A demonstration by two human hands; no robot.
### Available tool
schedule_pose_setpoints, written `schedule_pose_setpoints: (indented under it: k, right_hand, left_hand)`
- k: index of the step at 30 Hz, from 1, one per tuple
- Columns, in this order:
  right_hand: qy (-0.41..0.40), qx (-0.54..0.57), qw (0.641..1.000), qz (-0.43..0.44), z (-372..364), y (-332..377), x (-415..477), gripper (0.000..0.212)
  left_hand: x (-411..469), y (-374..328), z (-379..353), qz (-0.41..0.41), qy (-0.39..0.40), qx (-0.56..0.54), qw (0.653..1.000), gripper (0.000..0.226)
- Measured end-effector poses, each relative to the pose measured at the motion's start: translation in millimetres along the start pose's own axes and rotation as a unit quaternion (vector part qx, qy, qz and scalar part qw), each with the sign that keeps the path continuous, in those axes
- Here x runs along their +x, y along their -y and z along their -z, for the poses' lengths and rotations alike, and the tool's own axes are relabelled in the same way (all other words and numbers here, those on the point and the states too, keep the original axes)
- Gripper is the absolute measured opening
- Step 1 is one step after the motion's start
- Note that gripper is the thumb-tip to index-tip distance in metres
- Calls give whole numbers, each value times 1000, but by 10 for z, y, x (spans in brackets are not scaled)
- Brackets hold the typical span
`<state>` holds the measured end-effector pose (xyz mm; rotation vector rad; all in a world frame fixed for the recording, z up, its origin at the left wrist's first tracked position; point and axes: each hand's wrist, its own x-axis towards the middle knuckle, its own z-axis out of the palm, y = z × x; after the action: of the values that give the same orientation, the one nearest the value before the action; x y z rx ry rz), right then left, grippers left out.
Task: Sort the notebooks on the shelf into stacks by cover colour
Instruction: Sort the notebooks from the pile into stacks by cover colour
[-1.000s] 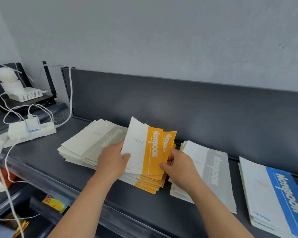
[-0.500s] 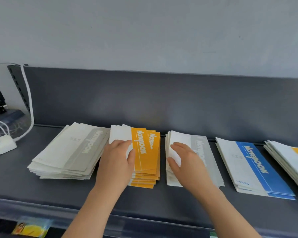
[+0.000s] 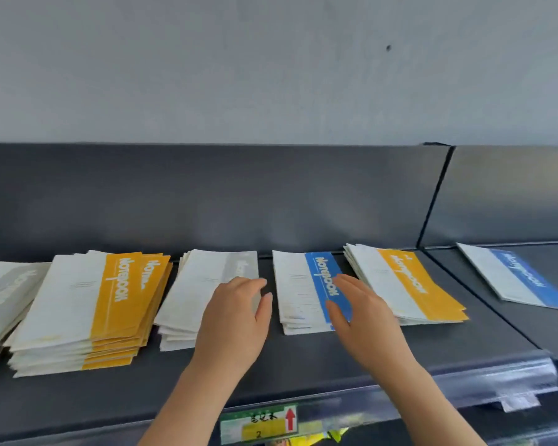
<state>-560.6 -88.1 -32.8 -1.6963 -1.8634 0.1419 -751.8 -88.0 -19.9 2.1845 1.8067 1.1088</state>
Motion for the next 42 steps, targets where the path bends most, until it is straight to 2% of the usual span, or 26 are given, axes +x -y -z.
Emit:
schedule_pose_setpoints:
  k: [11, 18, 26, 30, 34, 38, 42]
  right_hand:
    - [-31, -39, 996, -72, 1003, -1849, -271, 43]
    - [-42, -73, 988, -129, 1402, -2585, -316, 33]
    - [-21, -131, 973, -190, 1559, -3443, -32, 20]
    - [34, -145, 971, -188, 1578, -3682, 119, 22]
    - [71, -111, 976, -173, 1573, -3714, 109, 36]
    - [41, -56, 987, -148, 1581, -3719, 57, 33]
    - [-40, -58, 979, -191, 1538, -3782, 94, 29]
  left_hand:
    - [18, -1564, -1324, -21, 59, -78, 995, 37]
    - [213, -2226, -1902, -54, 107, -73, 990, 27]
    - [619, -2729, -2656, -42, 186, -103, 976, 38]
    - [800, -2855, -2947, 10, 243, -108, 964, 42]
    - [974, -2907, -3132, 50, 280, -136, 949, 22]
    - [1075, -2884, -3220, 94, 271, -159, 945, 25]
    - [1097, -2852, -3291, 103, 248, -148, 952, 17]
